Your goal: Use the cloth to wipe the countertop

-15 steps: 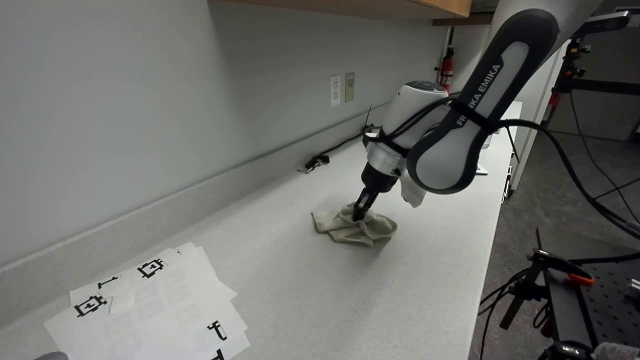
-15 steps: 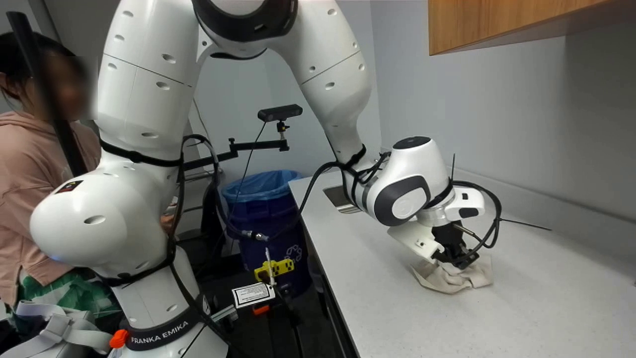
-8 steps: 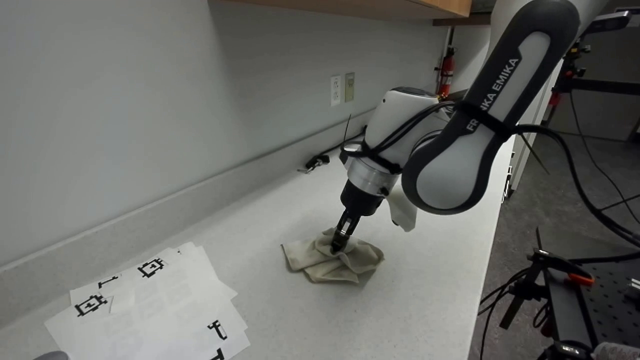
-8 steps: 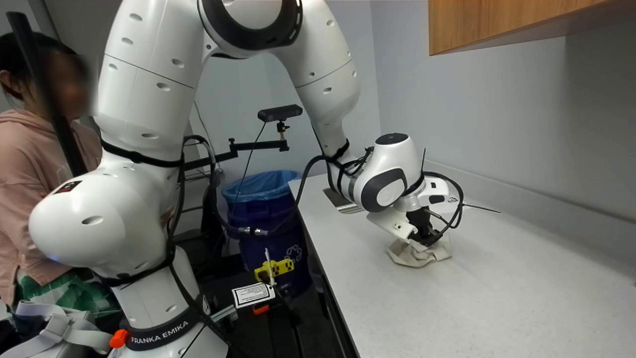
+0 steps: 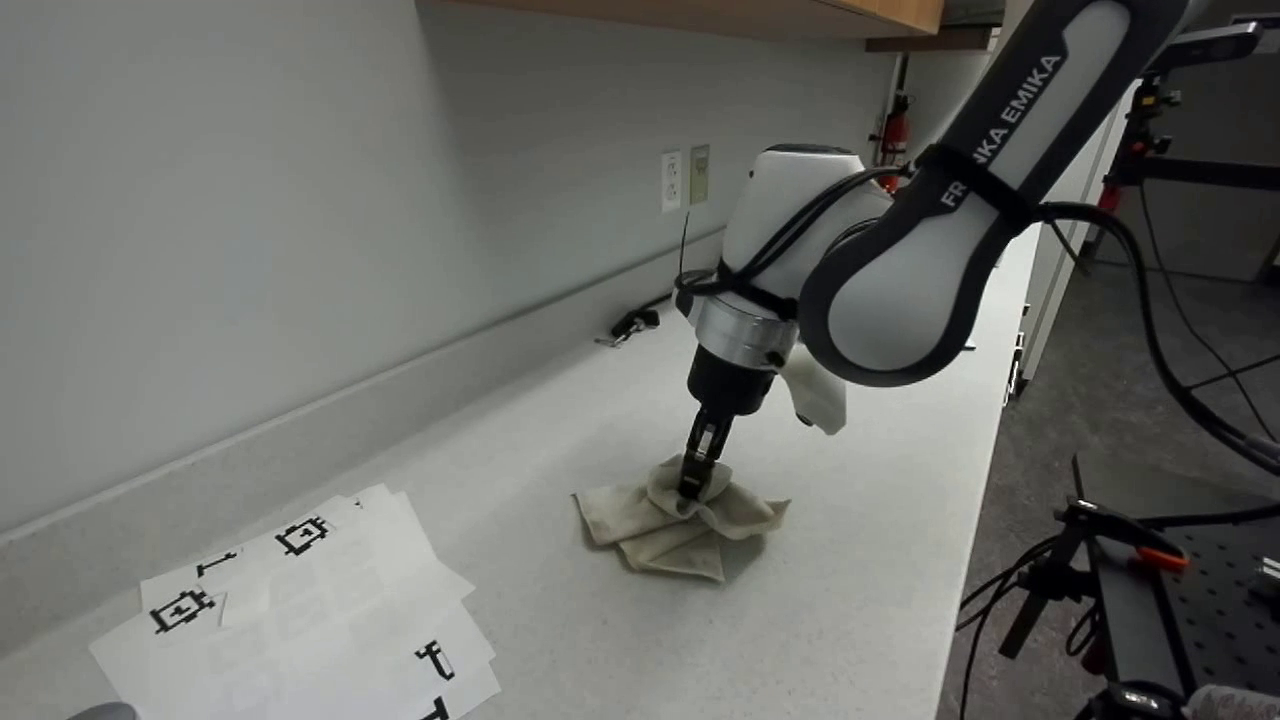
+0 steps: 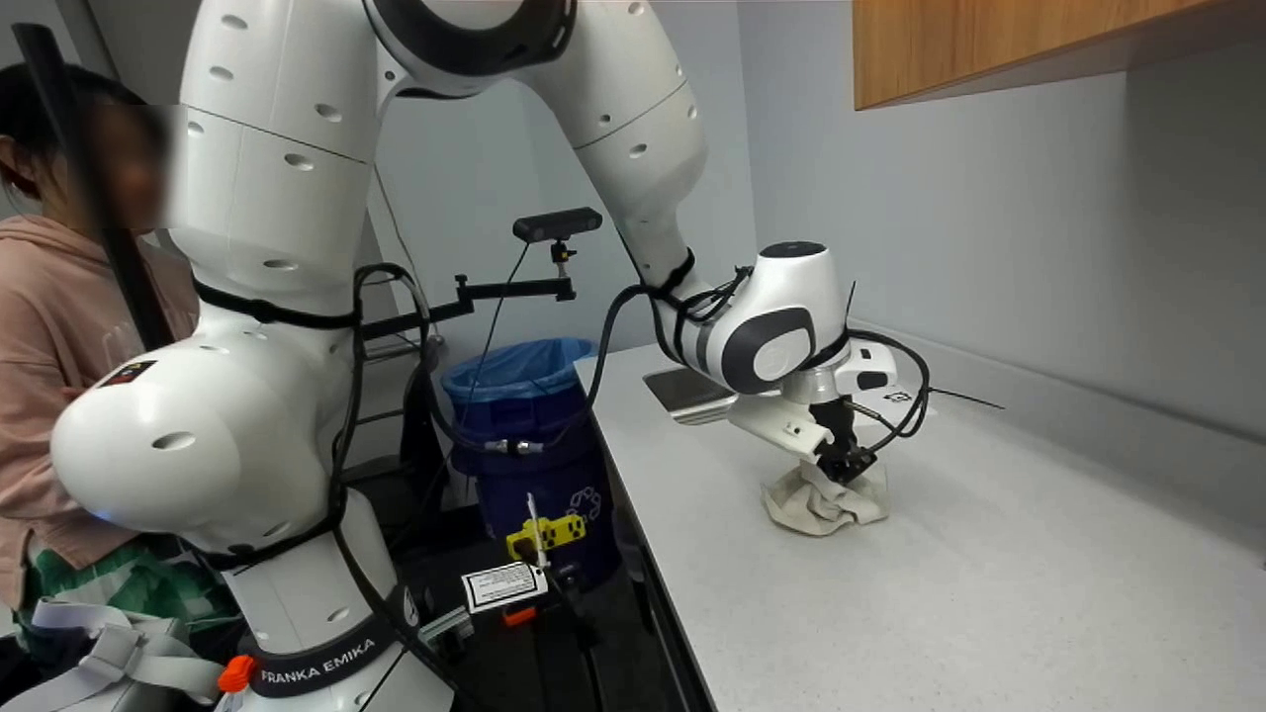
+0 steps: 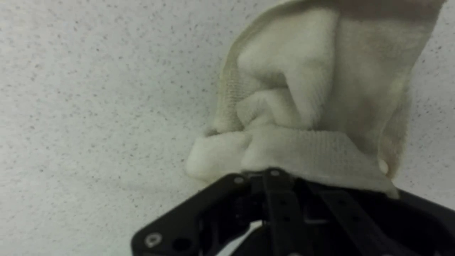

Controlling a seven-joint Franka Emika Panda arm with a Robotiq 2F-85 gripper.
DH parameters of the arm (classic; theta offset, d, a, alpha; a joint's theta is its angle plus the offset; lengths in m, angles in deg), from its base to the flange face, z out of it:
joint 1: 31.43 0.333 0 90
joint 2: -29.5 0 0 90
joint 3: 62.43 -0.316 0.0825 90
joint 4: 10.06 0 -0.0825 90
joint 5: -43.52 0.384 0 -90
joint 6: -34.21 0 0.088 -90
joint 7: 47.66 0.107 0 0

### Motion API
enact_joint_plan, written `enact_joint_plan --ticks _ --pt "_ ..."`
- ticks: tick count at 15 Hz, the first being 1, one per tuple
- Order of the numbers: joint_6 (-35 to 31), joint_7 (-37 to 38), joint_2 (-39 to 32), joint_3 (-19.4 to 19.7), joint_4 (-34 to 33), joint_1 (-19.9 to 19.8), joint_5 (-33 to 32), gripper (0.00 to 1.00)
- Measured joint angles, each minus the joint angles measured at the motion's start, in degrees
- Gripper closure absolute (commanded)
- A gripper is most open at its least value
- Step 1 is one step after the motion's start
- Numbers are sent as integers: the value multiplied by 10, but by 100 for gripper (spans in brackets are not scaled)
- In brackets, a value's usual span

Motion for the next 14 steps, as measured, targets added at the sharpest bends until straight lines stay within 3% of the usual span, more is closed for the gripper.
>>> enact_joint_plan --ticks 5,13,14 --pt "14 -12 36 1 24 2 12 99" --pt "-95 -12 76 15 89 26 9 99" --pt "-101 -12 82 15 95 28 9 85"
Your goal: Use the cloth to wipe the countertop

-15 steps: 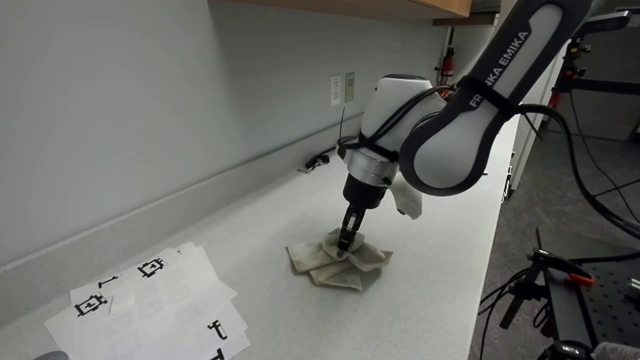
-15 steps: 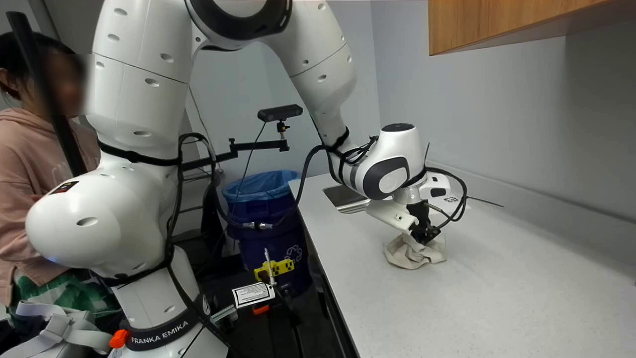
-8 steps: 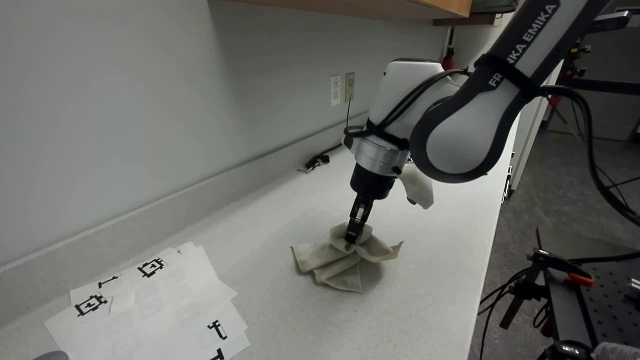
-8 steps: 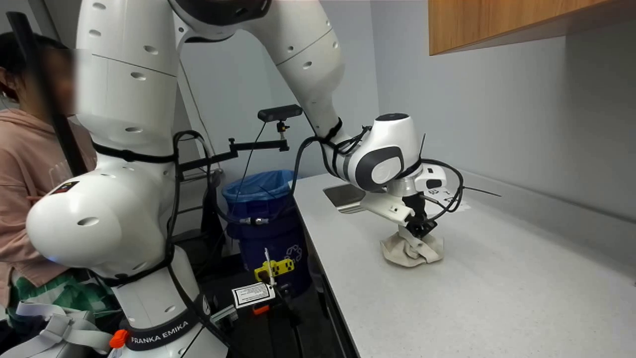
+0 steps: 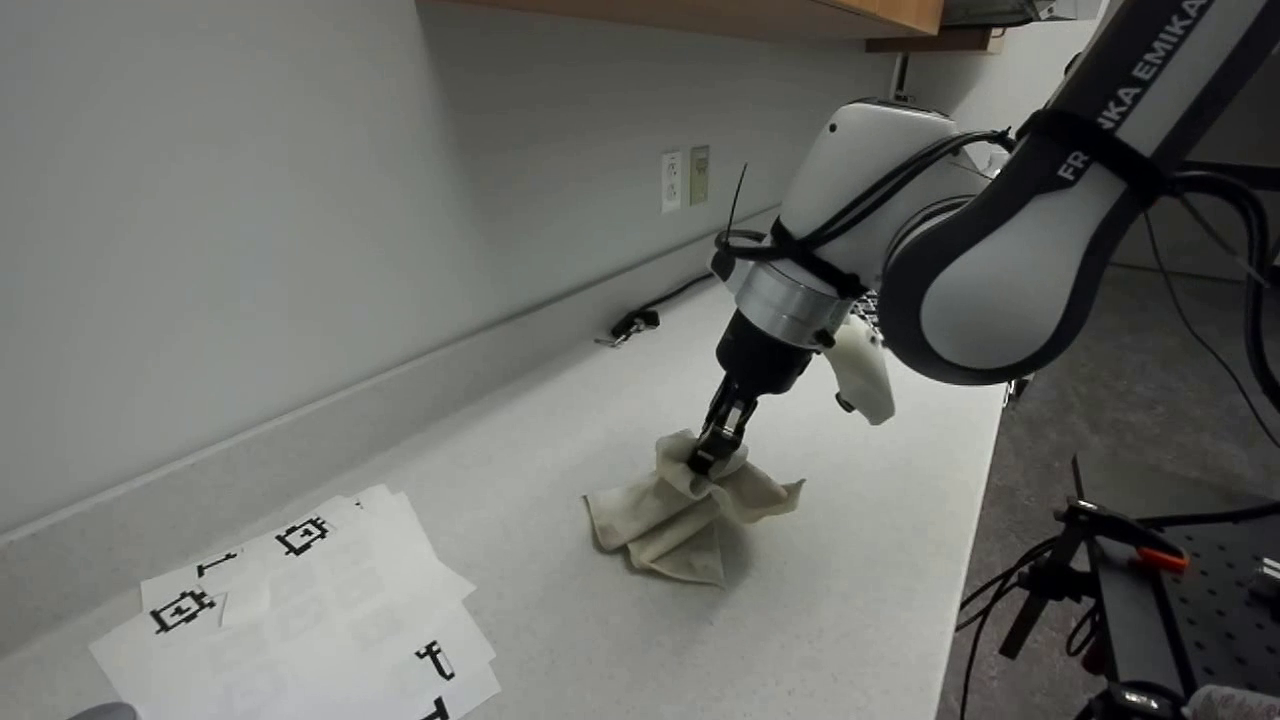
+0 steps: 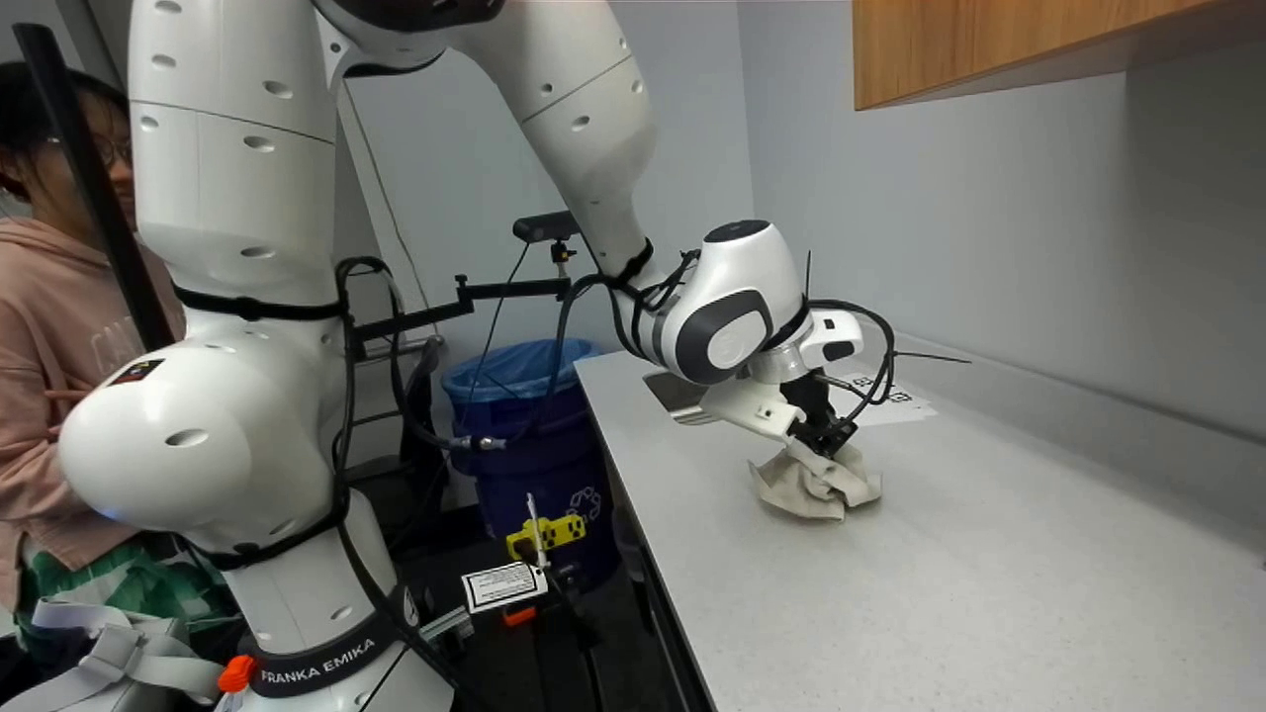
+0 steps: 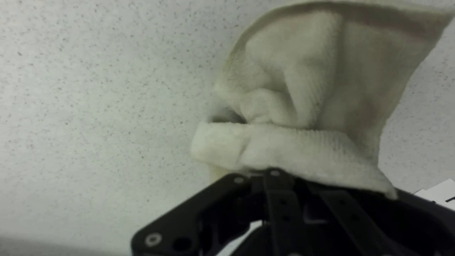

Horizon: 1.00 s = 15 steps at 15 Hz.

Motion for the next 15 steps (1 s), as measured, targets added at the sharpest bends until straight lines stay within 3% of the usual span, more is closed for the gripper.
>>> enact_joint_plan --ticks 1,10,15 --pt "-5 0 7 0 6 1 0 68" --pt "-7 0 58 -5 32 1 0 2" --pt "13 1 90 -15 36 0 5 0"
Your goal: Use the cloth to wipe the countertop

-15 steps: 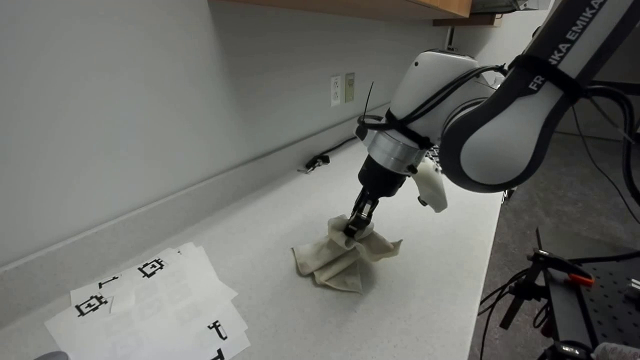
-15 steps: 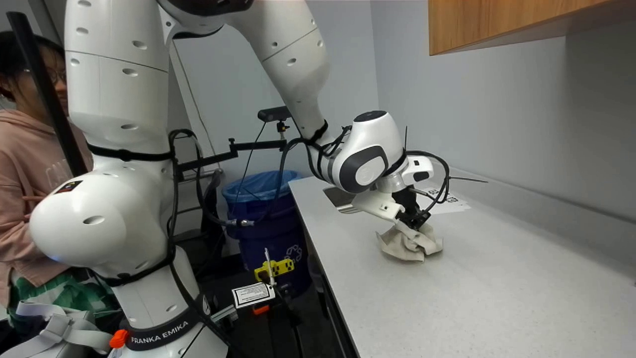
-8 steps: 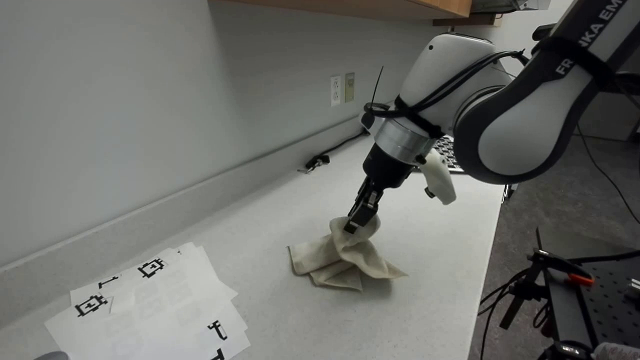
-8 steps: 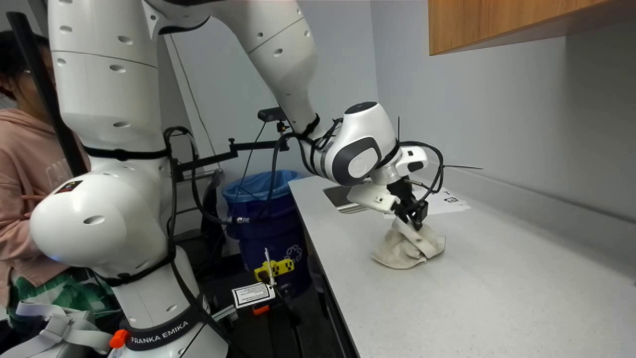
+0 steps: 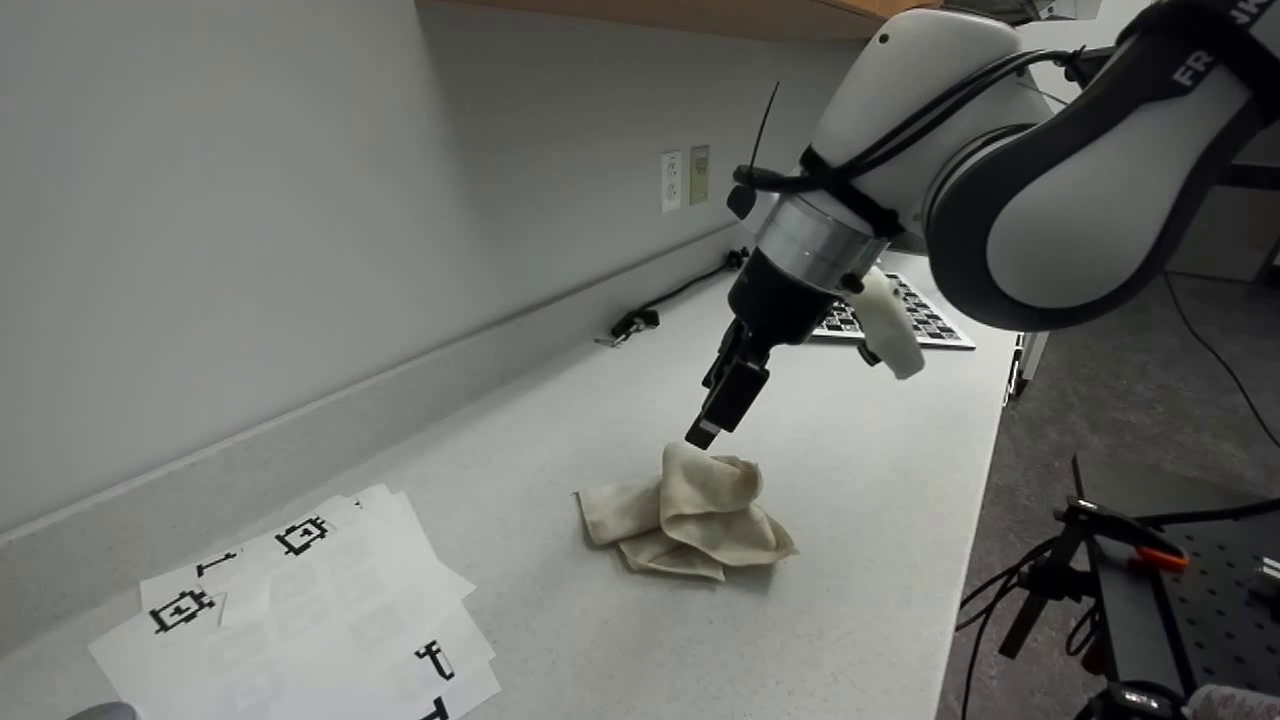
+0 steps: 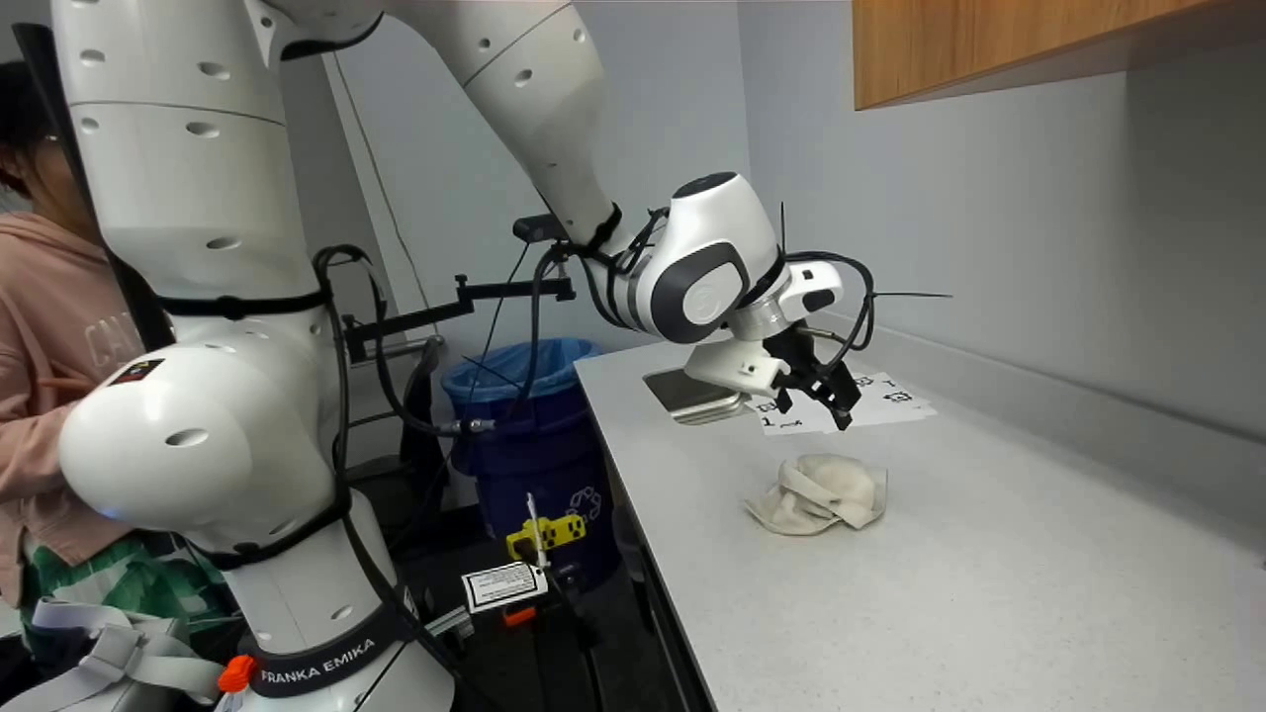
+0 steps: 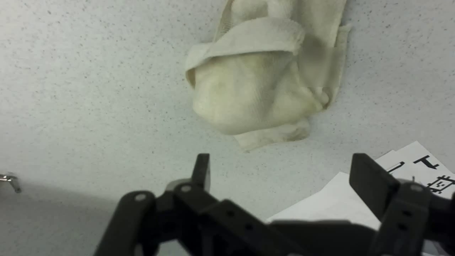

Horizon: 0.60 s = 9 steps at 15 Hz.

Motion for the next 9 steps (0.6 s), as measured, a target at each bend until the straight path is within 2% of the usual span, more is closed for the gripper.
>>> enact_joint_plan --ticks 6,9 --pt "94 4 72 -10 11 0 7 0" --pt "152 5 119 11 23 22 5 0"
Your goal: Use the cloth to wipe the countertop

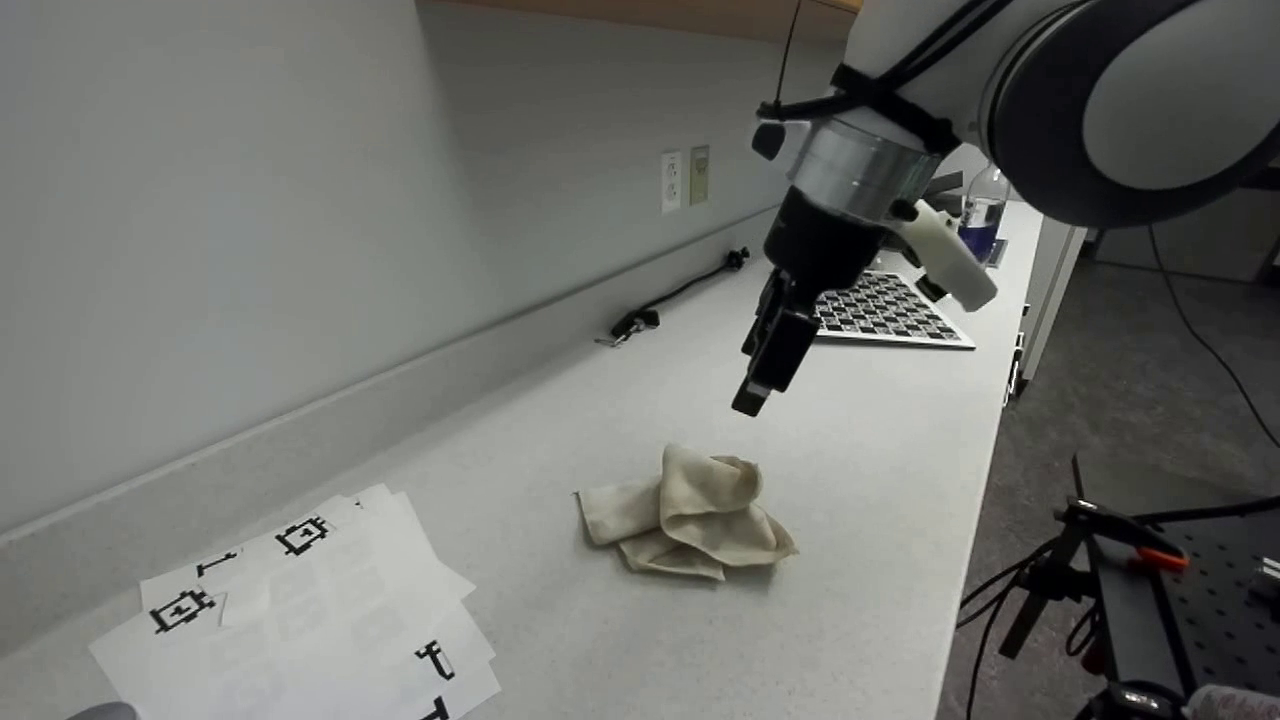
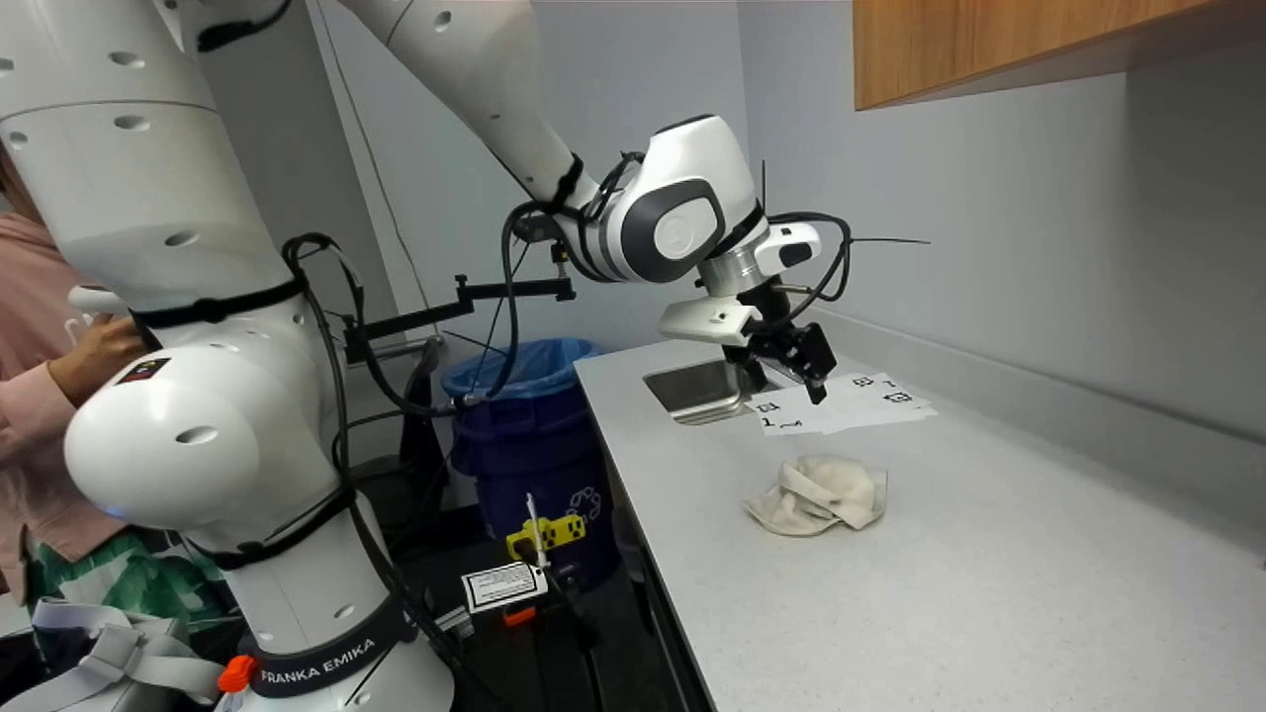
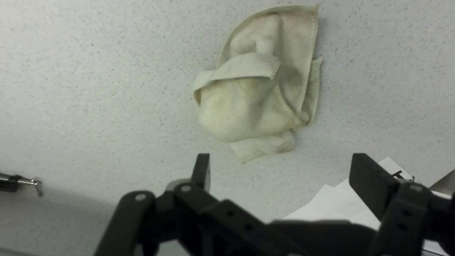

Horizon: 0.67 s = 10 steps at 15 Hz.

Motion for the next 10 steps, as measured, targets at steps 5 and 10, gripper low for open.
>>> enact_joint_plan --ticks 5,10 --pt "71 3 80 13 19 28 -14 0" --pt "88 3 135 14 30 41 -23 0"
